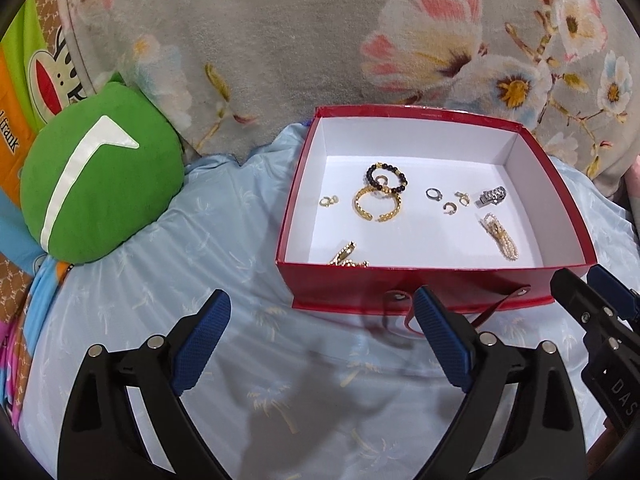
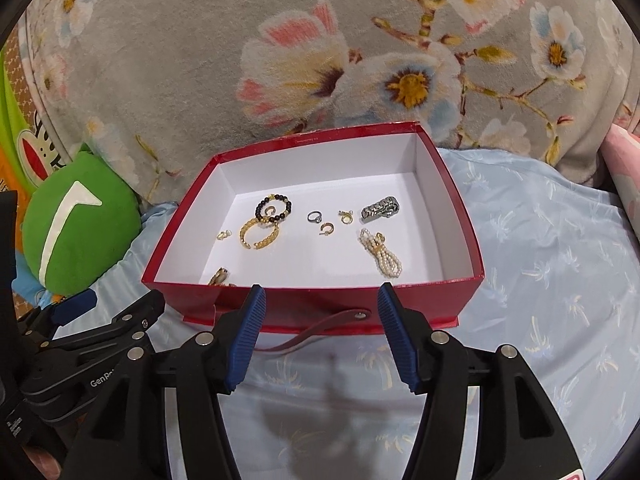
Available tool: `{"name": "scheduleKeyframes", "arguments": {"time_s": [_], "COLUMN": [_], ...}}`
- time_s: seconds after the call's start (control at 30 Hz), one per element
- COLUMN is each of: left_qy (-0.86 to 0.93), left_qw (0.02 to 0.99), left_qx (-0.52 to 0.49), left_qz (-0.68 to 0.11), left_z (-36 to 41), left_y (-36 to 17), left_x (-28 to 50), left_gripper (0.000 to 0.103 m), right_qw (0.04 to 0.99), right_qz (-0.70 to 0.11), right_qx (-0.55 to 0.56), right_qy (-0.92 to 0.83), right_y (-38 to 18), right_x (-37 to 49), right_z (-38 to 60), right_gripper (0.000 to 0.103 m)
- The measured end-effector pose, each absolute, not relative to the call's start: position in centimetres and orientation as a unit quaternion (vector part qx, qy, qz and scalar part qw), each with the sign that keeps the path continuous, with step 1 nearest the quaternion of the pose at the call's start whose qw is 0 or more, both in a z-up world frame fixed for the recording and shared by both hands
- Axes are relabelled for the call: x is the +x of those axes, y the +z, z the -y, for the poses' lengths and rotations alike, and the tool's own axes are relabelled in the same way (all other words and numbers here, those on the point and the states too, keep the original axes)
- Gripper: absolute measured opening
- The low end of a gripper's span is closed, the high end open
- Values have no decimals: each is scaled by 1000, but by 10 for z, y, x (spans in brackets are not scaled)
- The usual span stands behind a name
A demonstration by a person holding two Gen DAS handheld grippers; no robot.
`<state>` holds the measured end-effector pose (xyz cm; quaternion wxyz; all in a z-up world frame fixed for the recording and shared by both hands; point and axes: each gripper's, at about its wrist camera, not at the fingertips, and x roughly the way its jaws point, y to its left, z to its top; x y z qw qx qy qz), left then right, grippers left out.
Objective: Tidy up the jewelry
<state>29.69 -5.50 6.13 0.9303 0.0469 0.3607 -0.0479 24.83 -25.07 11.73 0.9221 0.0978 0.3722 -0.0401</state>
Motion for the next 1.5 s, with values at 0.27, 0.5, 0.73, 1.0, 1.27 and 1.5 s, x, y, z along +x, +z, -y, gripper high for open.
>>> {"name": "scheduleKeyframes", "arguments": {"time_s": [0.27, 0.5, 0.73, 1.0, 1.27, 1.5], "left_qy": [-49, -31, -5, -11, -10, -9], "left_qw": [924, 917, 920, 918, 933, 942], "left_qx": [42, 50, 67, 57, 64, 70], "left_qz": [-378, -395, -386, -392, -354, -329], "left_z": [54, 48, 43, 40, 51, 68], "left_y": [46, 26, 9, -12, 17, 39], "left_x": [283, 276, 266, 257, 260, 275], "left_gripper": [91, 92, 94, 94, 98, 98], "right_qw": [916, 910, 911, 904, 917, 923], "right_qz": [-389, -402, -398, -413, -386, -372], "right_qx": [88, 92, 85, 74, 54, 35], "right_qy": [-45, -51, -70, -77, -87, -92], "right_y": [103, 91, 70, 50, 72, 84], "right_x": [233, 222, 209, 203, 210, 231], "right_z": [244, 249, 256, 255, 251, 253], "right_gripper": [58, 63, 72, 72, 82, 84]}}
